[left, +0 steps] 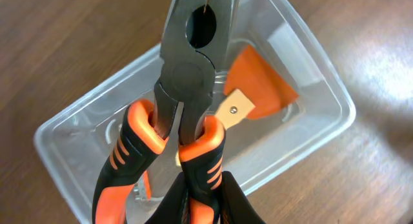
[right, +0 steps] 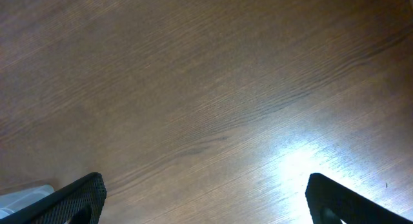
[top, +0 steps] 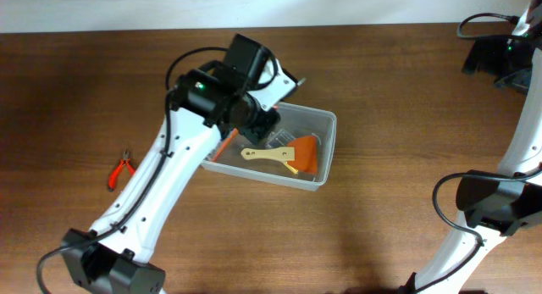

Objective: Pack container
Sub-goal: 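Lift the orange-black pliers and lower them into the container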

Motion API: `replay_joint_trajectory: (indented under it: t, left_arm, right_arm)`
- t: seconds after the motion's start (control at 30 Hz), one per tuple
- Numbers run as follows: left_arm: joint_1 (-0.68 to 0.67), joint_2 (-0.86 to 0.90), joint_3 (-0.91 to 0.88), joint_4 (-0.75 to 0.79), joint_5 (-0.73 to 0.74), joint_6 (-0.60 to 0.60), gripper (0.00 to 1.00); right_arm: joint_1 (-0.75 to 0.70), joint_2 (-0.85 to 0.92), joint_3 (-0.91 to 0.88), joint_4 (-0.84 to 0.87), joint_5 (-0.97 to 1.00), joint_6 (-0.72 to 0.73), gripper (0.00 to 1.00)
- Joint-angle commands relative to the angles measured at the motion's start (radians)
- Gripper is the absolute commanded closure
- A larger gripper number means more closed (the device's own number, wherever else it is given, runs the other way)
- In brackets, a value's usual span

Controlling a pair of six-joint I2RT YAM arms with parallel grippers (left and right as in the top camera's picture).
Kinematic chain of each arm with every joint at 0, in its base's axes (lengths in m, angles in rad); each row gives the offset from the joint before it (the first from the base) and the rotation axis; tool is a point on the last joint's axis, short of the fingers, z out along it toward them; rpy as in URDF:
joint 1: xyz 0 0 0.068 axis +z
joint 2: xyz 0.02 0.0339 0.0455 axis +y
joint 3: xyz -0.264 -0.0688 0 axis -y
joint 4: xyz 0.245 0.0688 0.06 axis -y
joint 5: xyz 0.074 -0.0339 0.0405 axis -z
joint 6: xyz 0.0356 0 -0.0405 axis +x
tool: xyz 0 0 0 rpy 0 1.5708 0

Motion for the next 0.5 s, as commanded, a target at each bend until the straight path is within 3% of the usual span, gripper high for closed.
replay_joint_trajectory:
  t: [0.0,0.17,0.47]
  left_arm:
    - [-0.007,0.046,-0.055,0.018,0.006,0.108,0.98]
    - [-0.007,0.133,-0.120,0.067,0.006,0.171,0.98]
    - [-0.007,0.303,-0.128,0.100,0.006,0.171,0.98]
  right_arm:
    - [-0.004,-0.011,0.012,0.001,-0.002,0.008,0.01]
    - [-0.004,-0.011,0.012,0.001,-0.002,0.008,0.01]
    - [-0.004,-0.011,0.012,0.001,-0.002,0.008,0.01]
